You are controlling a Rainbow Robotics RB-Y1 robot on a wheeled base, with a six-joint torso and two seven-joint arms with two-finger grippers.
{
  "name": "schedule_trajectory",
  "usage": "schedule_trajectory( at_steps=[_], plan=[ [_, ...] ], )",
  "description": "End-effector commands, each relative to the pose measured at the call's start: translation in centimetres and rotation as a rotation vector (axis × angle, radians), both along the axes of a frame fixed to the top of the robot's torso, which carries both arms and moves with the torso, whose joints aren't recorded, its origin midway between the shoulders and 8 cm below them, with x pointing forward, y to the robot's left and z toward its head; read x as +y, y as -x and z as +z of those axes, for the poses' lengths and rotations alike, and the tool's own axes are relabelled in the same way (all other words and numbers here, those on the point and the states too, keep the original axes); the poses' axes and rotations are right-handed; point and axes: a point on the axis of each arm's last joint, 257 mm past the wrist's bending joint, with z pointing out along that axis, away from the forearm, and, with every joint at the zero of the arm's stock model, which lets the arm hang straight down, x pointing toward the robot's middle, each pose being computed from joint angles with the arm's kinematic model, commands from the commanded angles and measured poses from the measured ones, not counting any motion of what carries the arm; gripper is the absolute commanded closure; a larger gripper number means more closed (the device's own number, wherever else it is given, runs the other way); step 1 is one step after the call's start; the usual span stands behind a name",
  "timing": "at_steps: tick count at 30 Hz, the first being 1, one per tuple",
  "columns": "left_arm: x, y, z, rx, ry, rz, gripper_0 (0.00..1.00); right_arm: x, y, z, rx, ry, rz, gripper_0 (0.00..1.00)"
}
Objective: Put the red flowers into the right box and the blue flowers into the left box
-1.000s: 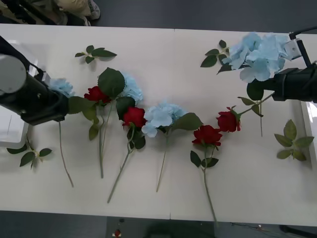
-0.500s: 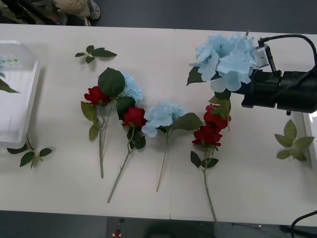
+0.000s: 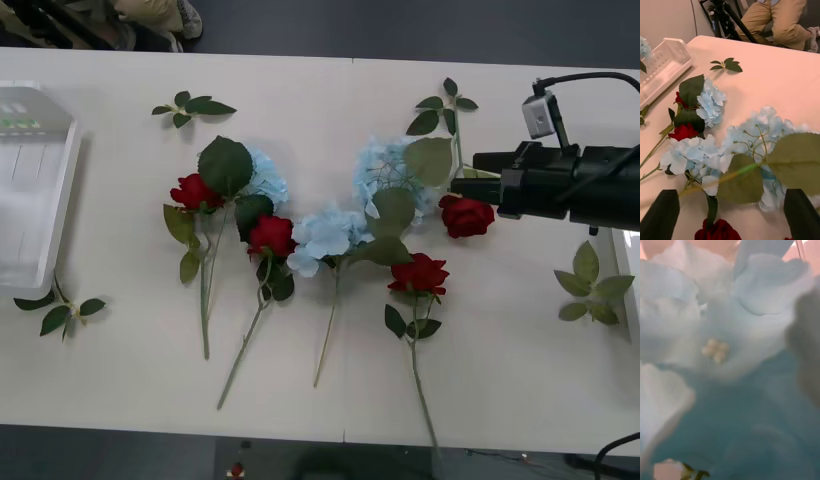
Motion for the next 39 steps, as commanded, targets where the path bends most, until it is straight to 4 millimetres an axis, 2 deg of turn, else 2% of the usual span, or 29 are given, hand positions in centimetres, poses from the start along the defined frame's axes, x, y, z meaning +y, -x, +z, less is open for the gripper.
schedule_trajectory(
  at_steps=[1,6,9,10,11,12,13,21,25,27,29,30,32,37,38,39],
  plan=[
    [1.4,-0.3,0.9,-0.003,-0.045,-0.032,1.00,-3.0,-0.3,0.1,-0.005,0.045,-0.026,0.00],
    [0.9,-0.5,0.4,-0.002,-0.036,-0.037,0.99,-3.8,-0.1,0.3,0.007,0.029,-0.022,0.00],
    [0.7,-0.6,0.3,-0.004,-0.025,-0.040,0.89,-4.1,-0.4,0.8,0.017,0.000,-0.045,0.00],
    [0.6,-0.7,0.3,-0.006,-0.021,-0.041,0.71,-4.1,-0.5,0.8,0.042,-0.019,-0.060,0.00],
    [0.5,-0.7,0.2,-0.008,-0.019,-0.044,0.46,-4.2,-0.6,0.9,0.062,-0.033,-0.073,0.00],
    [0.5,-0.7,0.2,-0.008,-0.018,-0.044,0.30,-4.1,-0.7,0.9,0.079,-0.042,-0.078,0.00],
    [0.4,-0.8,0.2,-0.012,-0.012,-0.045,0.01,-3.8,-0.8,0.8,0.135,-0.057,-0.094,0.00],
    [-0.5,-1.1,-0.2,-0.018,0.021,-0.059,0.00,-2.9,-2.9,0.8,0.390,-0.083,-0.238,0.00],
    [-1.9,-1.5,-0.7,-0.013,0.064,-0.107,0.00,-2.4,-3.9,1.2,0.455,-0.091,-0.297,0.00],
    [-3.2,-1.9,-1.0,-0.006,0.097,-0.159,0.00,-2.0,-4.3,1.3,0.482,-0.093,-0.321,0.00],
    [-5.7,-2.1,-1.4,0.005,0.163,-0.211,0.00,-1.9,-4.8,1.2,0.519,-0.103,-0.363,0.00],
    [-7.9,-2.0,-1.5,0.018,0.223,-0.240,0.00,-1.6,-5.2,1.1,0.540,-0.108,-0.392,0.00],
    [-10.4,-2.0,-1.0,0.026,0.284,-0.276,0.00,-1.5,-5.6,0.9,0.555,-0.107,-0.419,0.00],
    [-18.6,-1.0,2.5,0.038,0.467,-0.380,0.00,-1.1,-6.5,0.1,0.610,-0.093,-0.513,0.00],
    [-19.5,-0.8,2.6,0.044,0.490,-0.380,0.00,-1.2,-6.6,-0.2,0.615,-0.088,-0.524,0.00],
    [-21.2,-0.5,2.7,0.047,0.539,-0.371,0.00,-1.1,-6.8,-0.4,0.624,-0.083,-0.546,0.00]
  ],
)
